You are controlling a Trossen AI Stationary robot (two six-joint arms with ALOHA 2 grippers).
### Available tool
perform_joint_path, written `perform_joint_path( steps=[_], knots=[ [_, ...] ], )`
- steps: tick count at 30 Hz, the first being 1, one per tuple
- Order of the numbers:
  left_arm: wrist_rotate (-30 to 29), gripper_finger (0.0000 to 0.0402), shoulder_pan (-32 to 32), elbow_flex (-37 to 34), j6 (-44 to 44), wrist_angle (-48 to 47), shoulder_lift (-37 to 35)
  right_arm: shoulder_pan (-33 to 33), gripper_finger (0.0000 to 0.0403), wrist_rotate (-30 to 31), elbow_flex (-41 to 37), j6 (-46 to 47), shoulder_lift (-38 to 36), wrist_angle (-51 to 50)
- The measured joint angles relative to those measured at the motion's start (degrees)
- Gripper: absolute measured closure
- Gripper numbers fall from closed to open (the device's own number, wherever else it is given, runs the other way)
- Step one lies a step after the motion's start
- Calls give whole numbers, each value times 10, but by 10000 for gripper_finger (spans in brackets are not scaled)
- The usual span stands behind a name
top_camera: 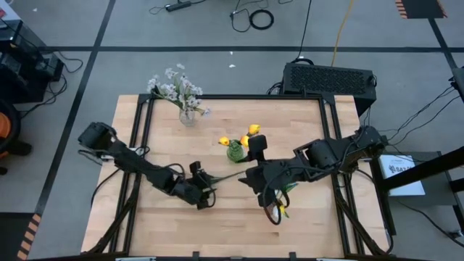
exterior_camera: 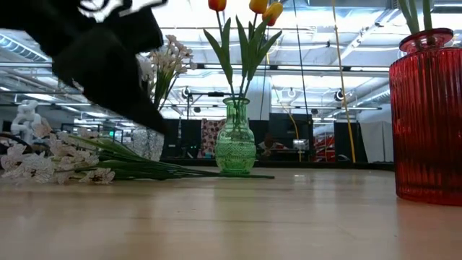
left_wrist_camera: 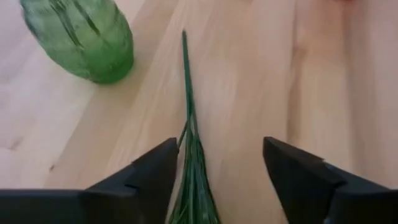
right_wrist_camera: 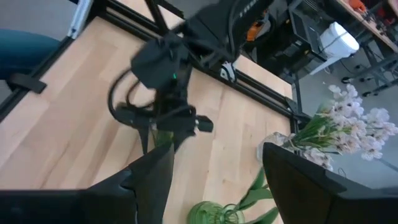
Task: Sort flowers into vase by color
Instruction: Put the white flowers into the transparent vase
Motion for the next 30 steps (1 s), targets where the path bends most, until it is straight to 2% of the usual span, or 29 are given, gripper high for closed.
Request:
perform_joint_path(
  steps=[4,9,11,16,23,26,30],
  knots=[
    [12,126,20,0,-1,5,41,5,165,-2,0,2,0,-8],
    [26,129,40,1,-4,-5,60,7,165,0,0,8,0,-20],
    [54,139,52,1,-3,-19,61,7,165,-1,0,14,0,-24],
    [144,198,78,3,20,-49,59,7,165,-1,0,19,0,-28],
    [173,334,87,4,74,-64,59,7,165,-3,0,19,0,-31],
    [186,382,88,15,80,-97,52,7,165,-4,0,20,0,-35],
    [214,383,85,40,101,-197,26,7,165,-6,0,26,0,-35]
  ],
)
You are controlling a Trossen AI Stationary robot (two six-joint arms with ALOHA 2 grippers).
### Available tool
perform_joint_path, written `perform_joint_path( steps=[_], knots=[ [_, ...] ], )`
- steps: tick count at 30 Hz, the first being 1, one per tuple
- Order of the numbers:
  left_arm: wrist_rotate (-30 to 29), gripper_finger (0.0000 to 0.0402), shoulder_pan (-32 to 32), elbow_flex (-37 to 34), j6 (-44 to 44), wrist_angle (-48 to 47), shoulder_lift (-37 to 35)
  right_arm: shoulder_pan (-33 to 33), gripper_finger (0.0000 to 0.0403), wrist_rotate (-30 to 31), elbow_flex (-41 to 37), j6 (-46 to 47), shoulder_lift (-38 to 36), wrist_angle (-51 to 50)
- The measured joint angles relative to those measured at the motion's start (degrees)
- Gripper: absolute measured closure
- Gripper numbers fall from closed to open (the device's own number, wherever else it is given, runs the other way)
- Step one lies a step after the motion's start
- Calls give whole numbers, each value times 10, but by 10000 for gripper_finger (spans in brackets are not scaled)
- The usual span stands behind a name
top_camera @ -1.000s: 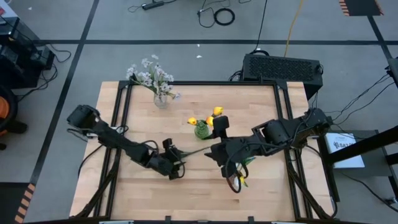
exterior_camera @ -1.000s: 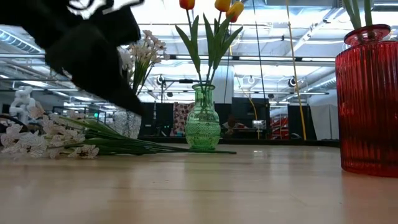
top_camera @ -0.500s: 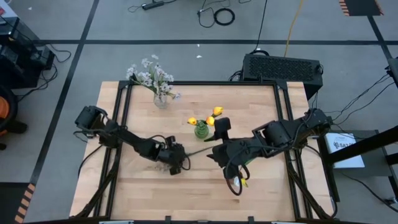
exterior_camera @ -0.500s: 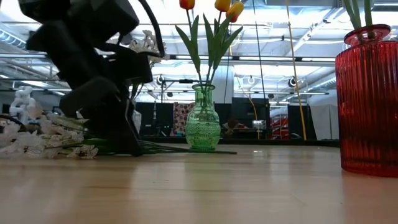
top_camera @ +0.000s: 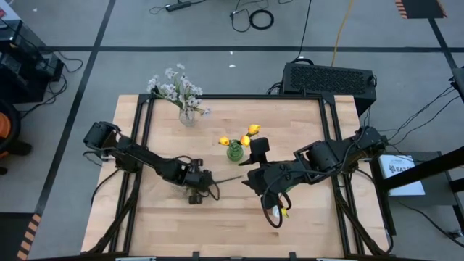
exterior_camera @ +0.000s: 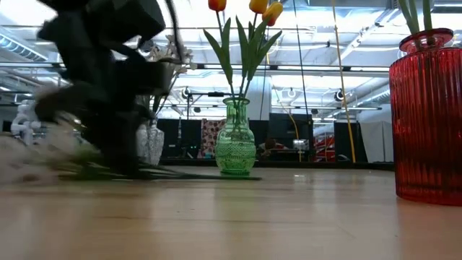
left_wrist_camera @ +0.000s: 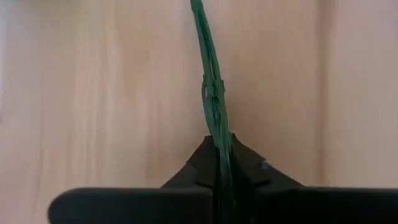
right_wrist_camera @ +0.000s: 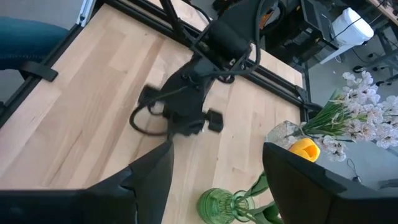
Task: Sort flowers into vase by color
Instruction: Put the white flowers into the transparent vase
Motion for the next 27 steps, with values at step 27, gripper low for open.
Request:
perform_joint_path(
  steps=[27],
  knots=[
    [57,373,-46,450,31,-580,-128,-2,130,19,-1,1,125,185]
  ],
)
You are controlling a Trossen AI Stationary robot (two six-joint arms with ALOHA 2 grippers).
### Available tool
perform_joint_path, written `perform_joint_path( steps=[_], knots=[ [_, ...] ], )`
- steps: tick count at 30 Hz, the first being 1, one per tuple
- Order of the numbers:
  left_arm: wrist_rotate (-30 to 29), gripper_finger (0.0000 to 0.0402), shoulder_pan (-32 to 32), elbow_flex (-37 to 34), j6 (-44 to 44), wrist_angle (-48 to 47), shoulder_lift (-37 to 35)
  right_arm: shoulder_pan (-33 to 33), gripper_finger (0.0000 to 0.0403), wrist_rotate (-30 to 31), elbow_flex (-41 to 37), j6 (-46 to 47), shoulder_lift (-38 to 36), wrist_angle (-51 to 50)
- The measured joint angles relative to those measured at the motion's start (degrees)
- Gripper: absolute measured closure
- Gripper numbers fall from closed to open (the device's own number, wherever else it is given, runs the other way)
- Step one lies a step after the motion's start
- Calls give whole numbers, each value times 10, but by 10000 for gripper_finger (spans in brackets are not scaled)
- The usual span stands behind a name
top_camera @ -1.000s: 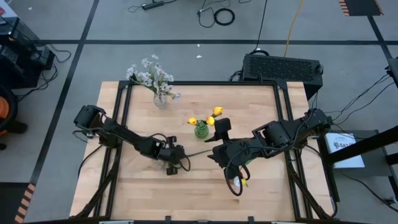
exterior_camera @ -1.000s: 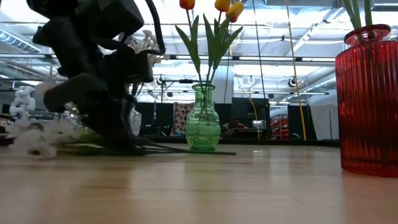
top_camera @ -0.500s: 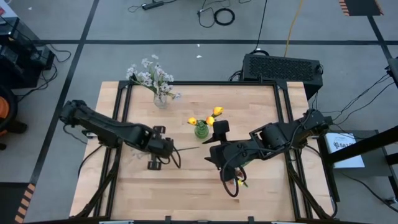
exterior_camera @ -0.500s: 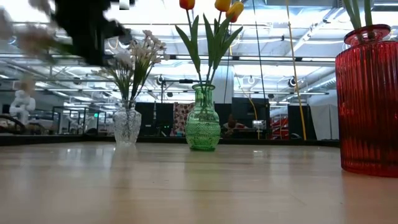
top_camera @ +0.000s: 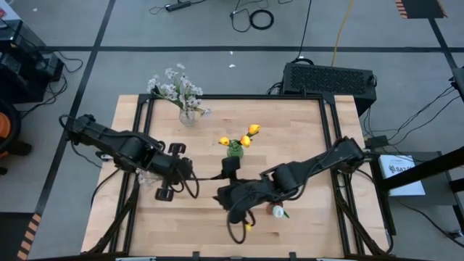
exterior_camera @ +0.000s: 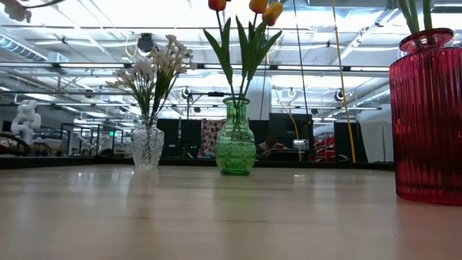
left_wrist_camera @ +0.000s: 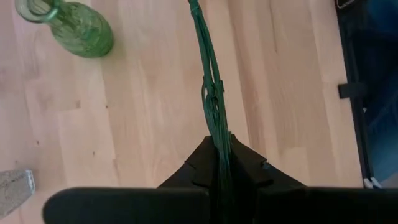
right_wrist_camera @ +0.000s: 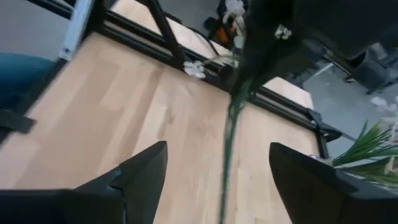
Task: Sort flowers into vase by color
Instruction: Put the white flowers into the transparent vase
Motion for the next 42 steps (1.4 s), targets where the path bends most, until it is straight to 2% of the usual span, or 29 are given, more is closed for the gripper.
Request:
perform_joint_path(
  steps=[6,21,30,36,42],
  knots=[
    [-1,373,-14,0,-1,-4,2,-4,126,13,0,-4,26,31],
    [0,373,-14,1,4,-3,3,-28,158,12,0,15,54,30],
    [-11,373,-14,49,16,0,3,-43,175,8,0,17,54,17],
    [-35,373,-14,68,35,5,3,-45,203,8,0,17,54,16],
    [-37,373,-13,69,44,8,3,-45,259,8,0,15,54,16]
  ],
)
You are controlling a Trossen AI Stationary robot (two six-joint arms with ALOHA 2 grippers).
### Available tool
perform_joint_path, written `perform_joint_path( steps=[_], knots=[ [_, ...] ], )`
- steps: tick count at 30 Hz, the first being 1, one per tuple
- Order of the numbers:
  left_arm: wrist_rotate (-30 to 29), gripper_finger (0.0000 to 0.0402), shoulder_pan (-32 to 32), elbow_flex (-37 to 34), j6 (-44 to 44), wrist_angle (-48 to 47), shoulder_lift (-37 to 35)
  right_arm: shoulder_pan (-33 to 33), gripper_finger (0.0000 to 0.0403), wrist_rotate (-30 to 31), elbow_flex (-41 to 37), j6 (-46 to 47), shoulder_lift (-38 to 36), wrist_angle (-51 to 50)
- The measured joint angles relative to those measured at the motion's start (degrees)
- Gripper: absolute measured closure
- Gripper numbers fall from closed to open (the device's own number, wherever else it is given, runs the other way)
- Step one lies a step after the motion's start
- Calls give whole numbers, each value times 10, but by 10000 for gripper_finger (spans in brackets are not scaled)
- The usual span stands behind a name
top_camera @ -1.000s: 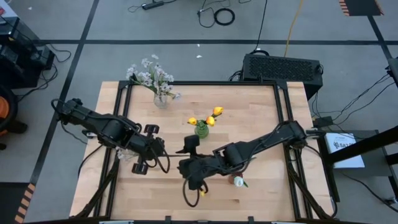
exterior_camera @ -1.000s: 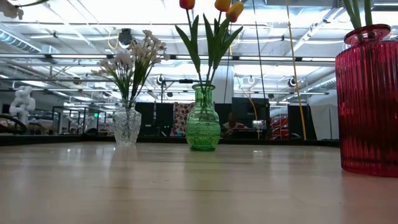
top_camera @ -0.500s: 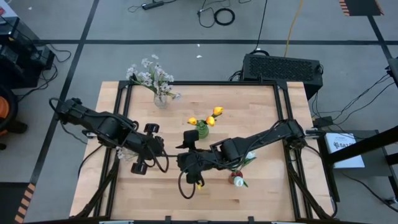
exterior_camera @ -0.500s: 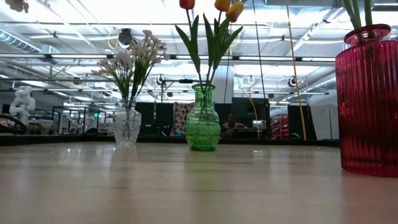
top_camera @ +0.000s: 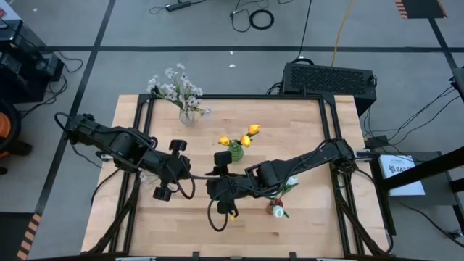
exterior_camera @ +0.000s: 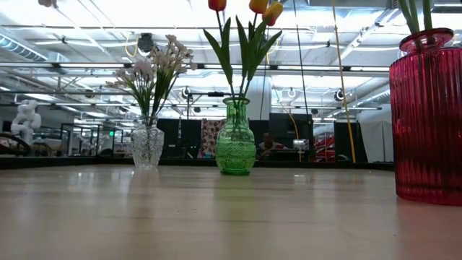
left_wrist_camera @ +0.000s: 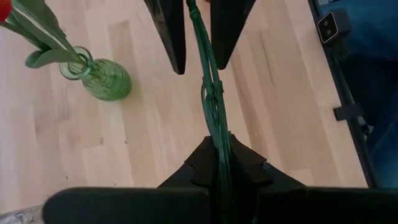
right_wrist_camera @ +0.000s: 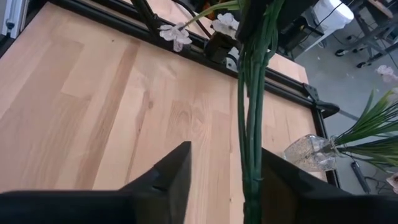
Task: Sort flowers into vase by color
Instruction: Put the white flowers into the transparent vase
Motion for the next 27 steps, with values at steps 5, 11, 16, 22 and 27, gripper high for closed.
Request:
perform_joint_path(
  steps=[5,11,16,22,27],
  knots=[
    [0,373,0,0,0,1,4,0,306,0,0,0,0,0],
    [0,373,0,0,1,0,14,0,359,0,0,2,0,0],
    [0,373,0,0,1,-6,15,0,376,0,0,2,-1,-8],
    [0,373,-1,0,-1,-18,15,0,348,0,0,2,-1,-22],
    [0,373,-1,0,-1,-22,15,0,328,0,0,5,-1,-22]
  ],
)
